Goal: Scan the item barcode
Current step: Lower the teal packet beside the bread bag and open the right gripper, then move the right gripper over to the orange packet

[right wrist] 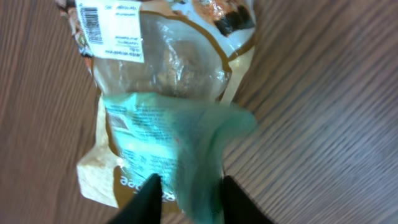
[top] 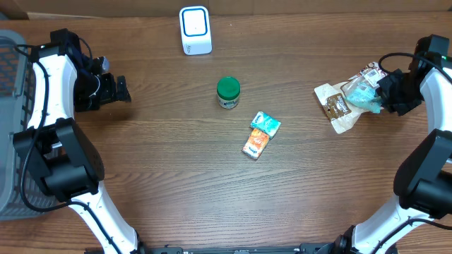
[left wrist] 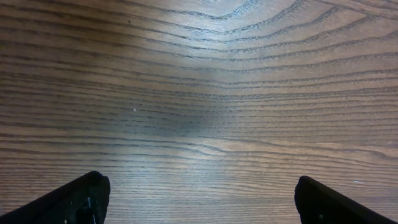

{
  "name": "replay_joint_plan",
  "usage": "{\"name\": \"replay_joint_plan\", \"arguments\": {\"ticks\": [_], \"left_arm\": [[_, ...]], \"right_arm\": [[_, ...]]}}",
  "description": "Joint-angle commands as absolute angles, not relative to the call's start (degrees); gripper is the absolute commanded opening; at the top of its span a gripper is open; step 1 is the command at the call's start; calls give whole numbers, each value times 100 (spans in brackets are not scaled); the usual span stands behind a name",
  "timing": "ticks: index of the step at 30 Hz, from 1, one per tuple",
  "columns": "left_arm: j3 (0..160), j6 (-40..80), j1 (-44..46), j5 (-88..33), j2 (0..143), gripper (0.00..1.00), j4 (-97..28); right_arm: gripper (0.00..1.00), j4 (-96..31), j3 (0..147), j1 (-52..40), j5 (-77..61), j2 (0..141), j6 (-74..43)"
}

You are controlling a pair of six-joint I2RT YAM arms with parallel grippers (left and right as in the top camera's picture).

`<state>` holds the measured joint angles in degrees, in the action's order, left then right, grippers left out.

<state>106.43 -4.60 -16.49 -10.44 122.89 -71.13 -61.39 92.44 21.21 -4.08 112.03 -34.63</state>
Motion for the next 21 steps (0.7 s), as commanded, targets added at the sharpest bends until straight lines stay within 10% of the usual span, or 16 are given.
{"name": "replay_joint_plan", "arguments": {"ticks": [1,9,12,21], "left_arm": [[10698,-471,-1643,-1046,12213,100,-7111],[10698,-471,-1643,-1046,12213,100,-7111],[10698,-471,-1643,-1046,12213,100,-7111],[10698,-471,-1643,-1046,12213,100,-7111]], "right_arm": [[41,-6106,9229,2091,-469,11131,-3354],[66,-6657,9760,2084,-1531,11002,-2530],[100,-6901,10097,2016,-1625,10816,-2357],[100,-7686,10777,958,-1684,10243,-1723]]}}
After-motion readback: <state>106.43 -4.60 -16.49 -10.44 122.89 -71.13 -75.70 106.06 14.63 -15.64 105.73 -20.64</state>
